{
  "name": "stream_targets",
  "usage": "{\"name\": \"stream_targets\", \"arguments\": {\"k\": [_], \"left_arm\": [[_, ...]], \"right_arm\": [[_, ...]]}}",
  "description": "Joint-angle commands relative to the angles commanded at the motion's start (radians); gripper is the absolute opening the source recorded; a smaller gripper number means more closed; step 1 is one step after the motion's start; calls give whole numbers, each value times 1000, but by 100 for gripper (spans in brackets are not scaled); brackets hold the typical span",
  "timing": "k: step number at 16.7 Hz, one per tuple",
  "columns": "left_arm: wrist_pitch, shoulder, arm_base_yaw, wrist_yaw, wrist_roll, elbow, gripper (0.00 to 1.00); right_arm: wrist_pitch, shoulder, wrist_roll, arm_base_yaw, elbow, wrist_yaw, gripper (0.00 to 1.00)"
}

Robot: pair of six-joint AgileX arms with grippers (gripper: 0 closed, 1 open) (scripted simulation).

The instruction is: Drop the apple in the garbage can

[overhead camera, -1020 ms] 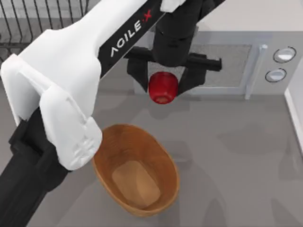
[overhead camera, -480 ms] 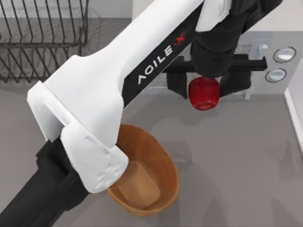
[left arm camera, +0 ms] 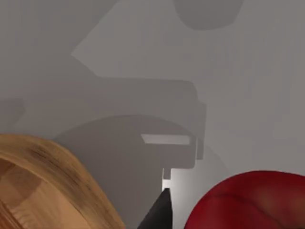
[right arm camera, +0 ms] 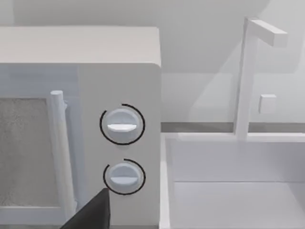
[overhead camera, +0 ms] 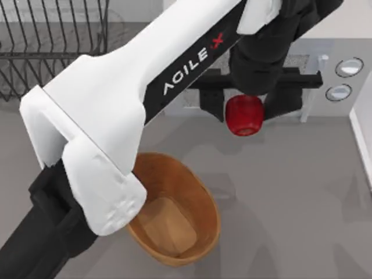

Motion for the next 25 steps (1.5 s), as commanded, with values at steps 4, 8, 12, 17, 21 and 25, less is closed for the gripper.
{"name": "stream_targets", "arguments": {"k": [4,8,12,17,21,25], "left_arm": [[62,-113,8,-9,3,-302,0],[126,-235,14,-12,8,-664,0],[179,-334,17,-20,12,-909,0],[199,-371,17,-24,12,-985,0],[199,-371,17,-24,12,-985,15],[199,-371,17,-24,12,-985,45]], "right_arm": [[0,0,0,0,0,0,100],[0,0,0,0,0,0,100],[0,0,0,0,0,0,100],[0,0,0,0,0,0,100],[0,0,0,0,0,0,100],[0,0,0,0,0,0,100]]}}
